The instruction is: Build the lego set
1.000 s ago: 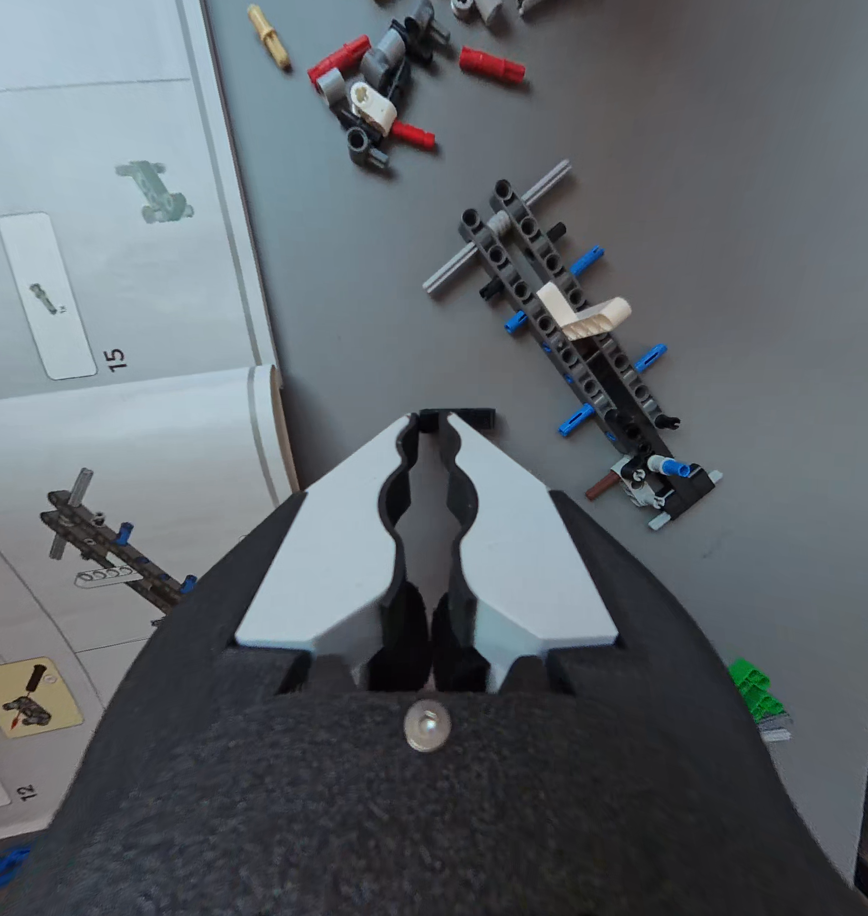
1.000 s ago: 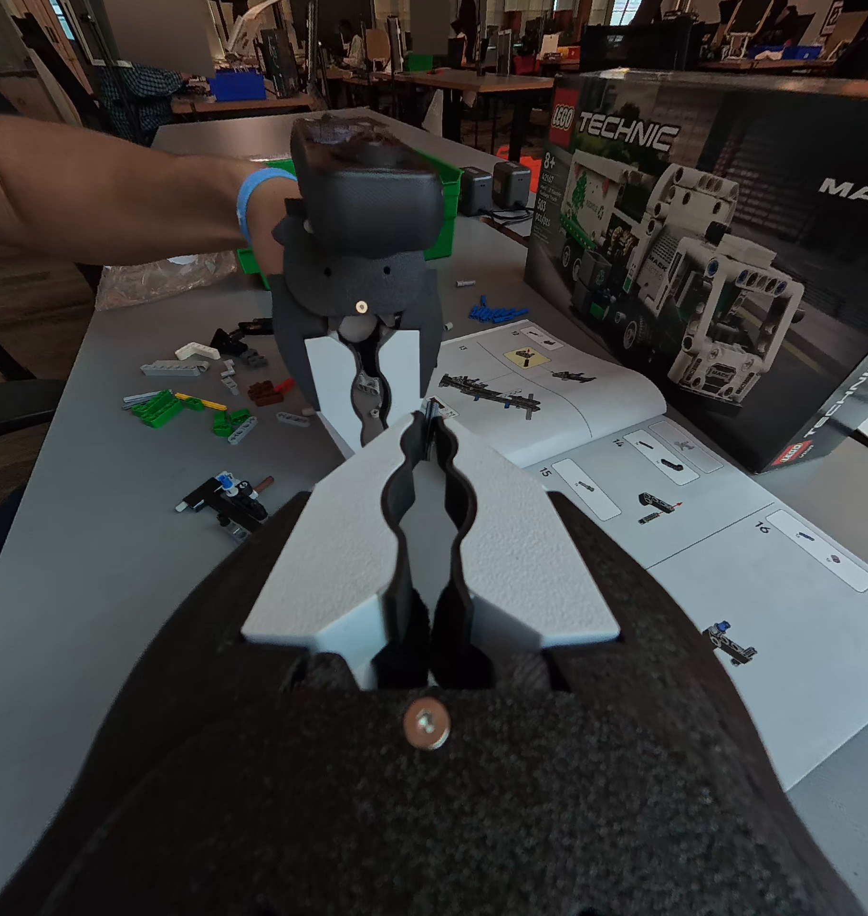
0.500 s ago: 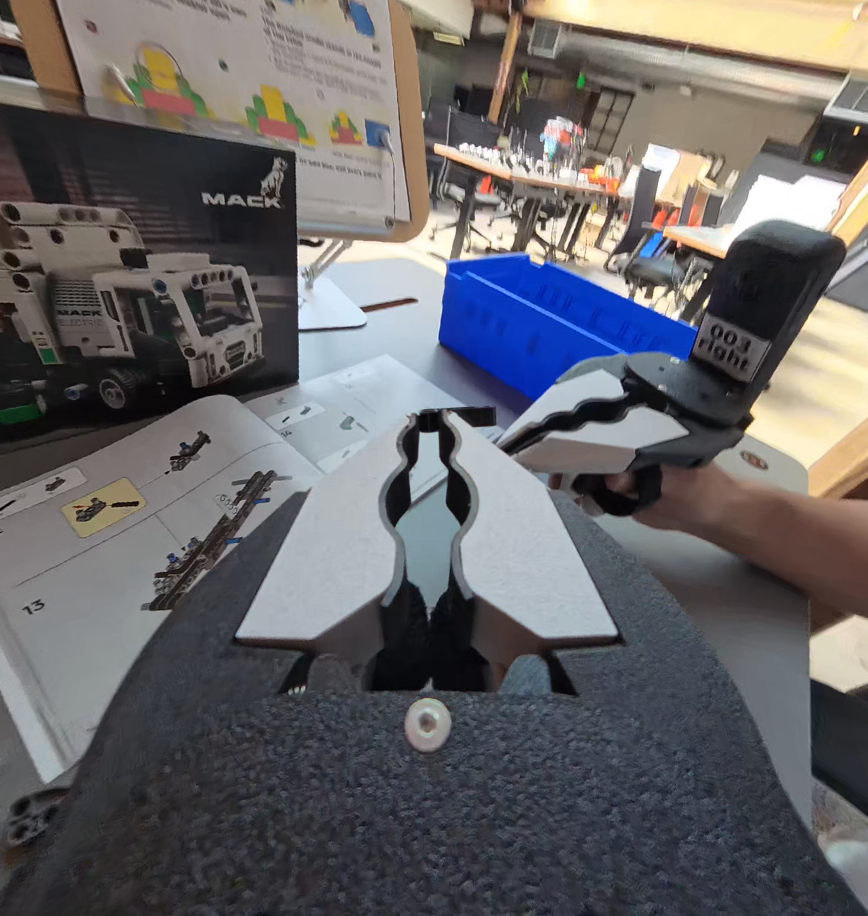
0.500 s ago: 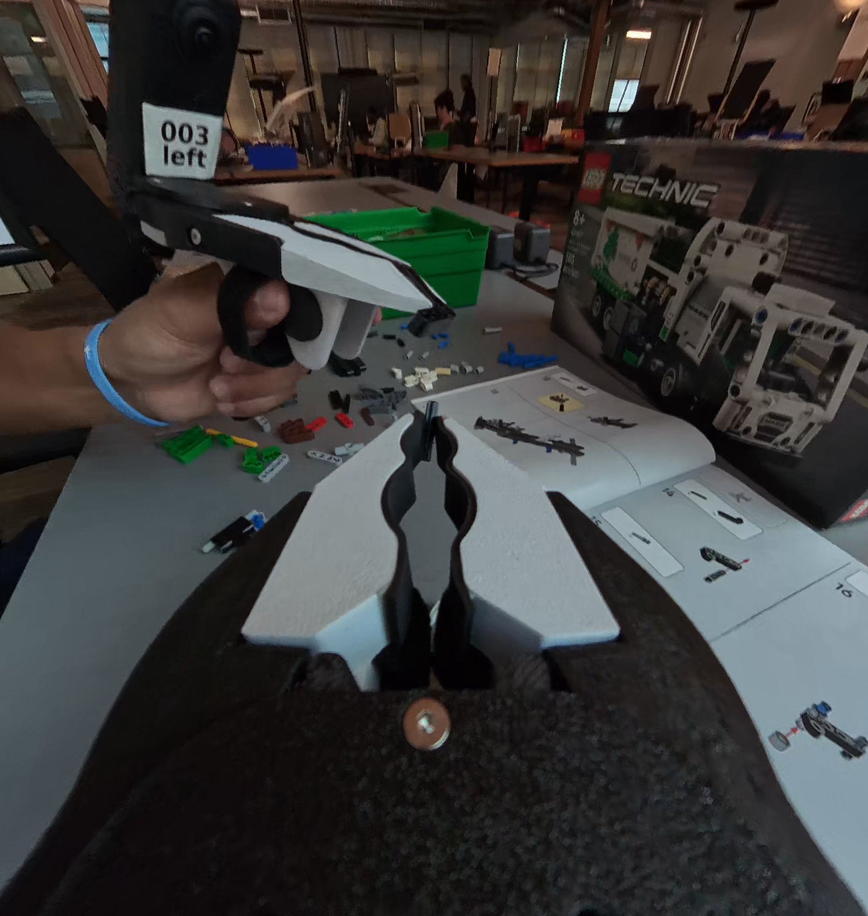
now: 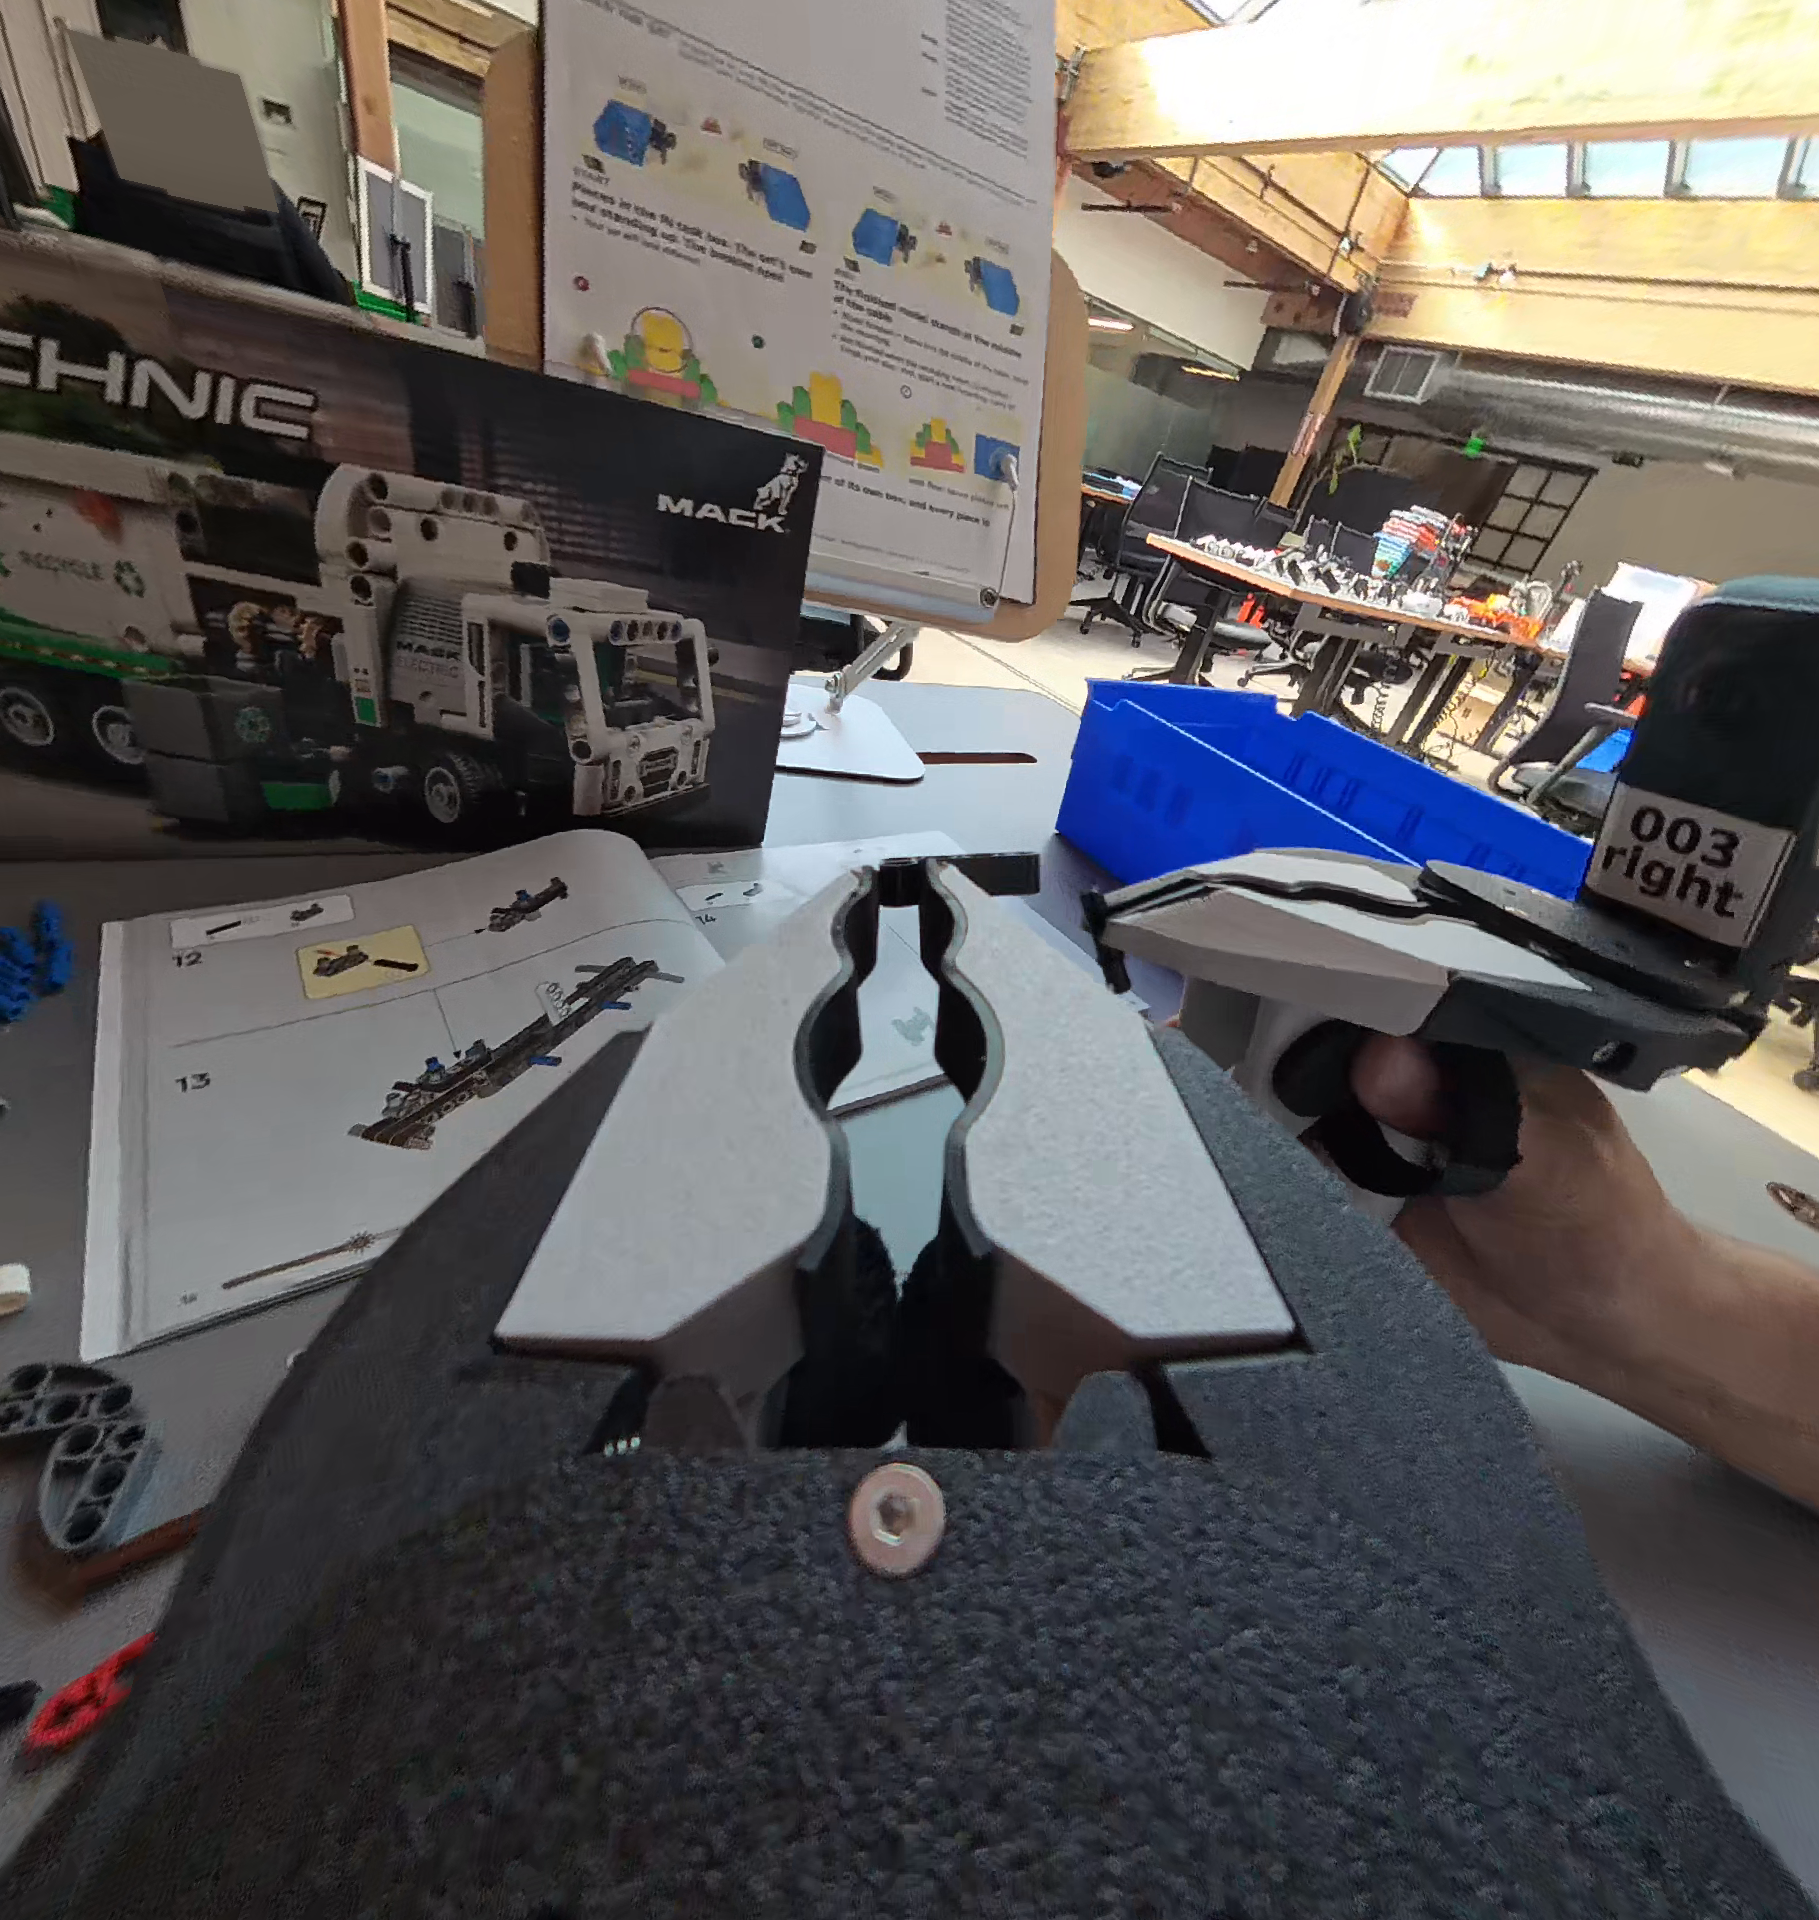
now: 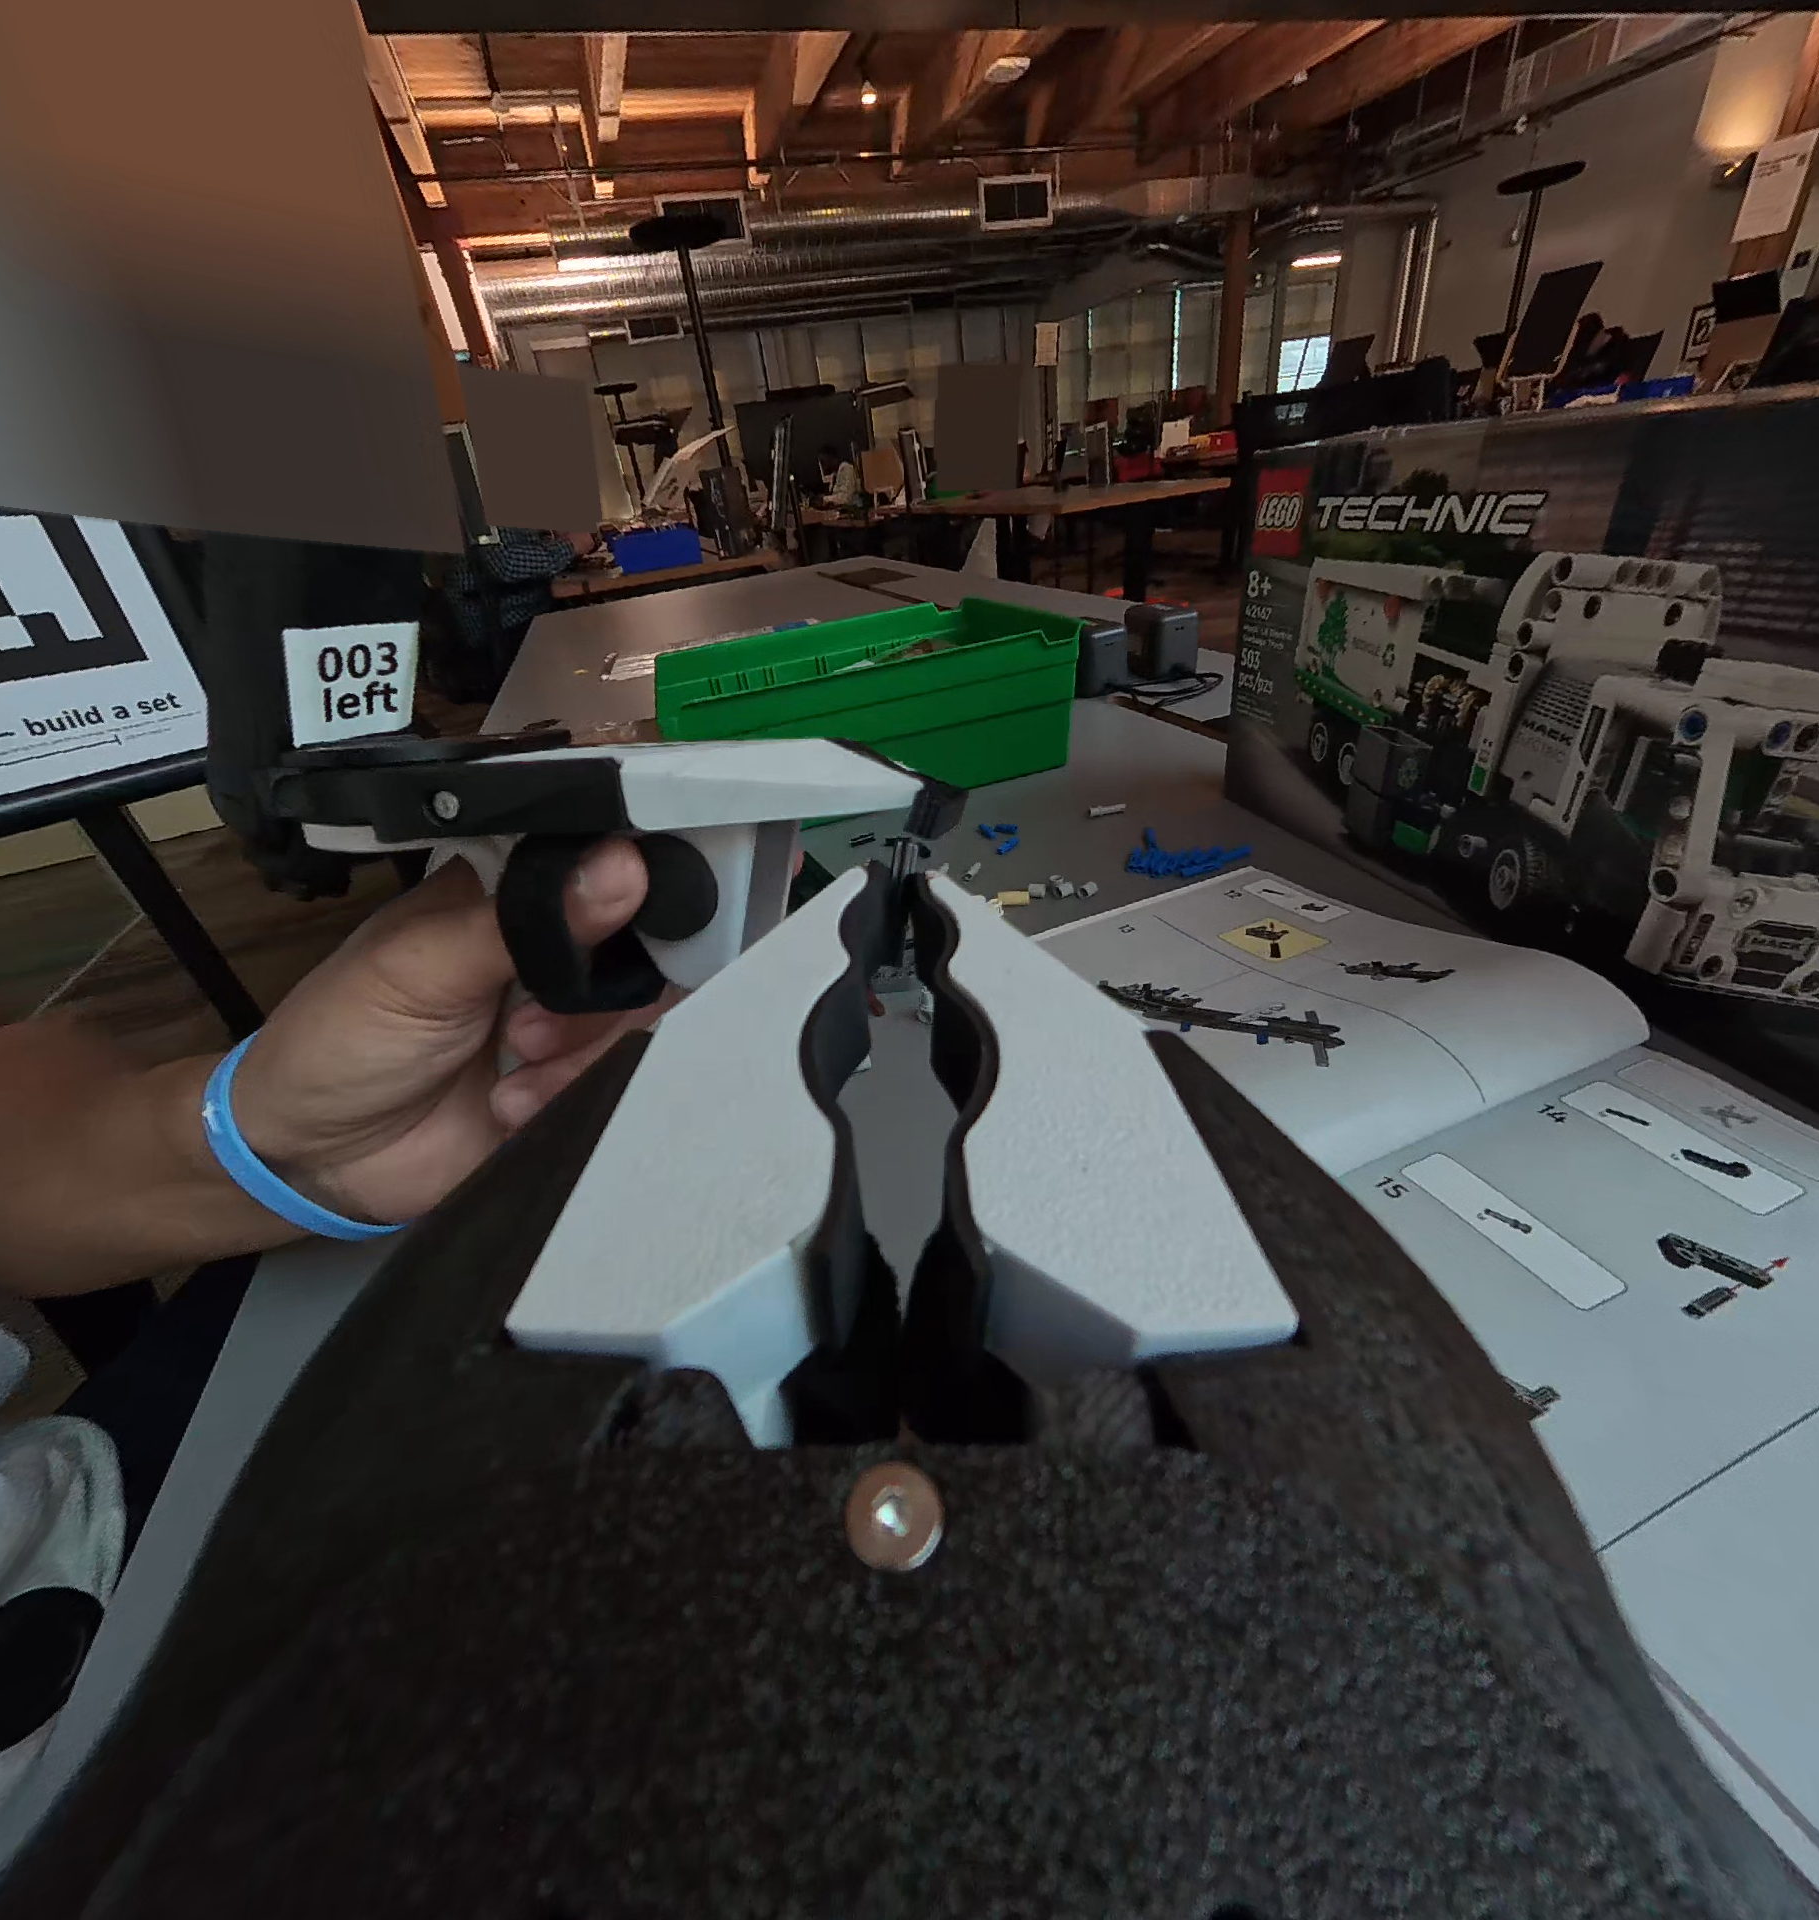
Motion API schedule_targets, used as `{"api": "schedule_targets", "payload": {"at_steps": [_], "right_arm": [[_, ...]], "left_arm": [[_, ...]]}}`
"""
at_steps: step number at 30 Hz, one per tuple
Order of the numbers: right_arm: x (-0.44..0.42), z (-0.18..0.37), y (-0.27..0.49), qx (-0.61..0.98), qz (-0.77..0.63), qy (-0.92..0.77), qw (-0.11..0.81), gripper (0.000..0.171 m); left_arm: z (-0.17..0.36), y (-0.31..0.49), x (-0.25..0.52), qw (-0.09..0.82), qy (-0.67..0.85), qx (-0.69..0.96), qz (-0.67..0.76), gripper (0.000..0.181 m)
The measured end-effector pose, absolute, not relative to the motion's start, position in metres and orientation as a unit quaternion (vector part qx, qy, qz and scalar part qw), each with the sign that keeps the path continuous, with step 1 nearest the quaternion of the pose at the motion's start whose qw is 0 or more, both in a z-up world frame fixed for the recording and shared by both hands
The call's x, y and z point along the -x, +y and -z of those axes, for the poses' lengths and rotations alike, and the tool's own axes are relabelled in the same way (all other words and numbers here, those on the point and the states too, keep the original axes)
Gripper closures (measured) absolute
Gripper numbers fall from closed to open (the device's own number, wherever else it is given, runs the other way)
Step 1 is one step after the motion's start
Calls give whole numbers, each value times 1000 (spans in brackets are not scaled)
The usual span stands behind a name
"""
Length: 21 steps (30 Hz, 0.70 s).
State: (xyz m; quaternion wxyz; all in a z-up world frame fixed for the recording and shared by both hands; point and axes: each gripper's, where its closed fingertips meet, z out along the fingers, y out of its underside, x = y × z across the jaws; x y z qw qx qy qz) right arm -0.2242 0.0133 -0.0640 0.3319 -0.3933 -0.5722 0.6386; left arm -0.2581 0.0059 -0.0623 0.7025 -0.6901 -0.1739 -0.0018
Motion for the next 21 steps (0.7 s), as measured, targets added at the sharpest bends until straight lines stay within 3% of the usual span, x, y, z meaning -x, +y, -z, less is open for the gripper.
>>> {"api": "schedule_targets", "payload": {"at_steps": [21], "right_arm": [[232, 65, 19, 404, -604, -562, 395, 171]], "left_arm": [[66, 15, 251, 713, -217, 665, 44, 176]]}}
